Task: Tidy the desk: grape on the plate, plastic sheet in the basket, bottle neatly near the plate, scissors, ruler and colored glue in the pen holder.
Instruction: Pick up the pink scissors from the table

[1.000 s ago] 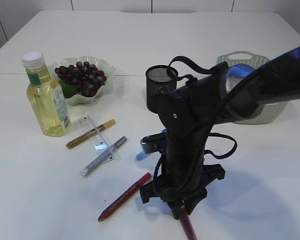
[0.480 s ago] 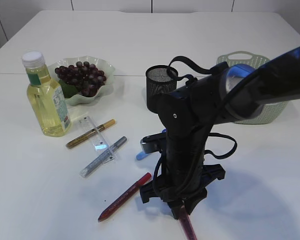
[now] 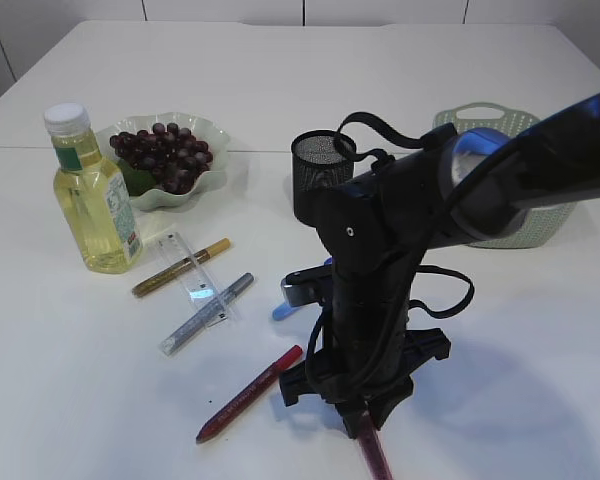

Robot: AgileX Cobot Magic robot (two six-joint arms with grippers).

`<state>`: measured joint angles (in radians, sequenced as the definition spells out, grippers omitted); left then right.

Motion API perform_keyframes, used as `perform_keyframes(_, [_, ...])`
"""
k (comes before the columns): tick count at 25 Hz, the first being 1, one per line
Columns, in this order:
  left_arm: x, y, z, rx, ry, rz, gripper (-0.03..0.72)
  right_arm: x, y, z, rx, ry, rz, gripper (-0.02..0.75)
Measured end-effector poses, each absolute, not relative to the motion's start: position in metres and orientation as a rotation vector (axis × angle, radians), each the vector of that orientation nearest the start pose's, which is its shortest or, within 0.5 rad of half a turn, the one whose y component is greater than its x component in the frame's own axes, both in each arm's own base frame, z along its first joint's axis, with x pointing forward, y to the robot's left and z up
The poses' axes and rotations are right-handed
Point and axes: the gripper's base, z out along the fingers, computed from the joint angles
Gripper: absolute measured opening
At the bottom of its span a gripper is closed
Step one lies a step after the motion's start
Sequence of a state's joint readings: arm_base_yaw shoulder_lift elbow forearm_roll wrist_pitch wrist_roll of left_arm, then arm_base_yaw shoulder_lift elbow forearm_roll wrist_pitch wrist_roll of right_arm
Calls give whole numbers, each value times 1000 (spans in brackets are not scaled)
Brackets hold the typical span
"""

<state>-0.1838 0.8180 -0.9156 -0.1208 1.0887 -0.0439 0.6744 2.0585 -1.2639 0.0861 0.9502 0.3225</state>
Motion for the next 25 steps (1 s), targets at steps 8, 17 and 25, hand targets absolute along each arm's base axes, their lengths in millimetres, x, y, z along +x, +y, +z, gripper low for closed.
perform_keyframes(8, [130,-34,352,150,2477,-254,372,280,232,118,-483,3214,30,200])
perform_keyframes(17, [130,-34,352,150,2477,-254,372,280,232,118,-480,3213,31,200])
perform_keyframes(25, [130,-34,352,150,2477,-254,372,283,232,123,-495,3166,37,199])
